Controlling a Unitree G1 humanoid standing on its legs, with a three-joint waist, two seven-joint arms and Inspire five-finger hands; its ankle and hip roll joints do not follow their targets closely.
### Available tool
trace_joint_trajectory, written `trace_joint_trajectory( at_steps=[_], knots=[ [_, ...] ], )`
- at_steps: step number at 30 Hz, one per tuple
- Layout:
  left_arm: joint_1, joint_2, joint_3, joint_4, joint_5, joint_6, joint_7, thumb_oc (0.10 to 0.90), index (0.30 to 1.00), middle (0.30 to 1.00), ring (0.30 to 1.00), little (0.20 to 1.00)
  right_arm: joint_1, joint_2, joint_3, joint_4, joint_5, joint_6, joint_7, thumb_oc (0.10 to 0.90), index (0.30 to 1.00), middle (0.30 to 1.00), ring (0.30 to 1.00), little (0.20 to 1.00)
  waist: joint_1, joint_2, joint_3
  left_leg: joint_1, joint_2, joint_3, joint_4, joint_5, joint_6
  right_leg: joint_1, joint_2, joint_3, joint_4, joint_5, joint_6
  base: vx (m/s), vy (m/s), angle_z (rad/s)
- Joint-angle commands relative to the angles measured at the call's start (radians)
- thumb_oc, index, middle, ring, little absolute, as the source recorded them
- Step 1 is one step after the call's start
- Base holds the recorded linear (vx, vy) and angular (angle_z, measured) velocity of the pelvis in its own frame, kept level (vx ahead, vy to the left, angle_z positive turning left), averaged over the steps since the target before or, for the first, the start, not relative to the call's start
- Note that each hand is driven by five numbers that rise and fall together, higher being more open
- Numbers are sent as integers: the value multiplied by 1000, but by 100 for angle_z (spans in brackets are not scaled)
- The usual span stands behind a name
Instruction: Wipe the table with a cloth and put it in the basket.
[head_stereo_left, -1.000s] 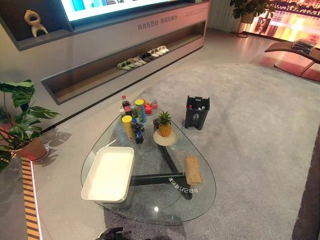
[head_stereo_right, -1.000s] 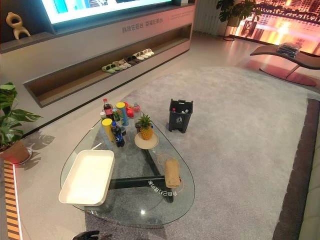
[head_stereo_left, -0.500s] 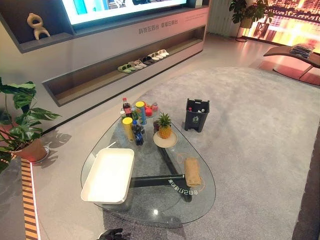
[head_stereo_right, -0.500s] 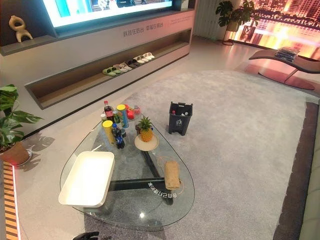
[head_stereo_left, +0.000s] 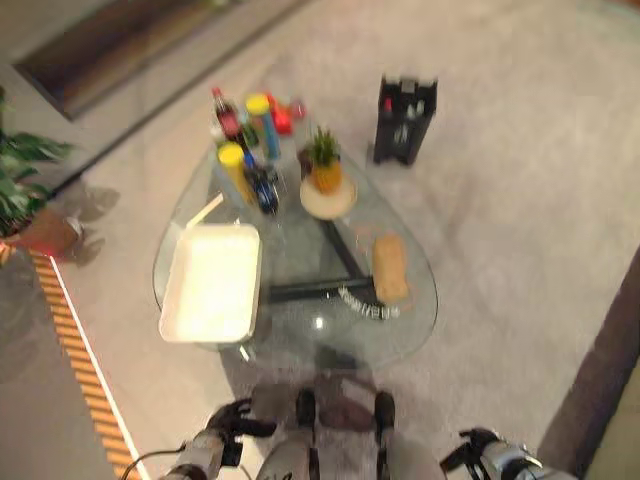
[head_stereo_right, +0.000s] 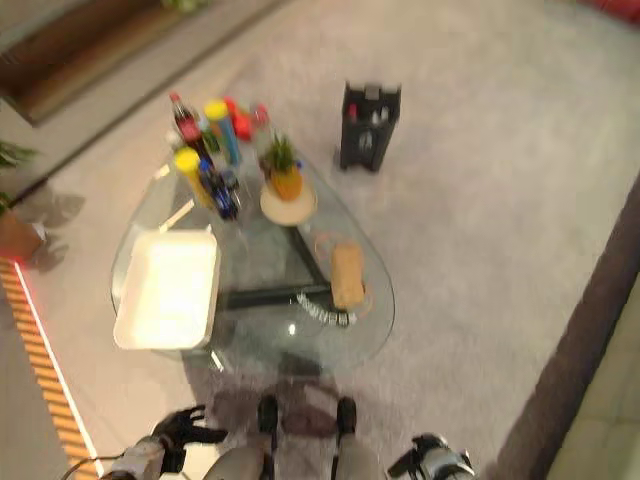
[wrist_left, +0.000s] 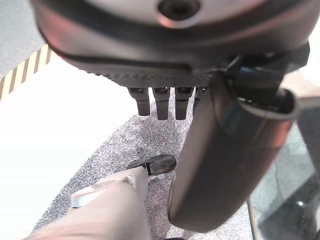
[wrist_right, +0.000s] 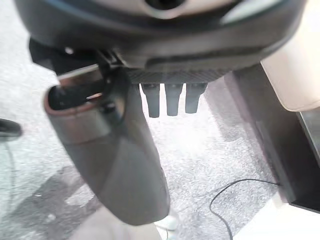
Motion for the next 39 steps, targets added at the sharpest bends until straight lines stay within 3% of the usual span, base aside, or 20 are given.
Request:
trace_joint_trajectory(
  at_steps=[1,7,12,18,23,34,39],
  knots=[
    [-77,13,14,18,-119,-83,15,800,900,900,900,900,-18,-32,42,41,39,17,-39,800,900,900,900,900,3,-12,28,-15,-30,-17,-2,-54,-12,-68,2,6,41,-18,20,-74,-5,-2],
    [-152,37,23,20,-219,-115,2,800,900,900,900,900,-95,-63,40,42,108,15,-54,800,900,900,900,900,29,-1,119,-145,-46,-38,52,-13,-24,-220,-6,-19,205,-55,6,-113,9,0],
    [-179,73,41,3,-273,-88,-6,800,900,900,900,900,-130,-94,55,18,127,6,-70,800,900,900,900,900,29,-11,169,-317,-70,-42,291,-68,-29,-352,-21,-35,341,-90,-10,-100,-11,6],
    [-158,91,66,-17,-291,-86,-16,800,900,900,900,900,-133,-114,36,-3,128,-30,-103,800,900,900,900,900,32,-13,186,-480,-62,-49,510,-147,-17,-505,-18,-23,523,-155,-30,-50,-26,12],
    [-155,93,74,-32,-305,-82,-10,800,900,900,900,900,-142,-131,19,-1,132,-60,-139,800,900,900,900,900,39,-6,187,-574,-49,-60,600,-179,-5,-604,-9,-13,636,-196,-45,-14,-17,3],
    [-142,97,74,-41,-337,-99,-27,800,900,900,900,900,-138,-152,-33,-49,139,-245,-341,800,900,900,900,900,36,-4,191,-643,-36,-69,669,-202,0,-668,-9,-10,719,-215,-59,-20,-10,-2],
    [-153,105,64,-36,-347,-99,-27,800,900,900,900,900,-170,-181,-58,-93,171,-368,-454,800,900,900,900,900,33,-8,200,-639,-36,-63,668,-204,-1,-662,-10,-16,704,-205,-58,-3,-2,1]
  ],
)
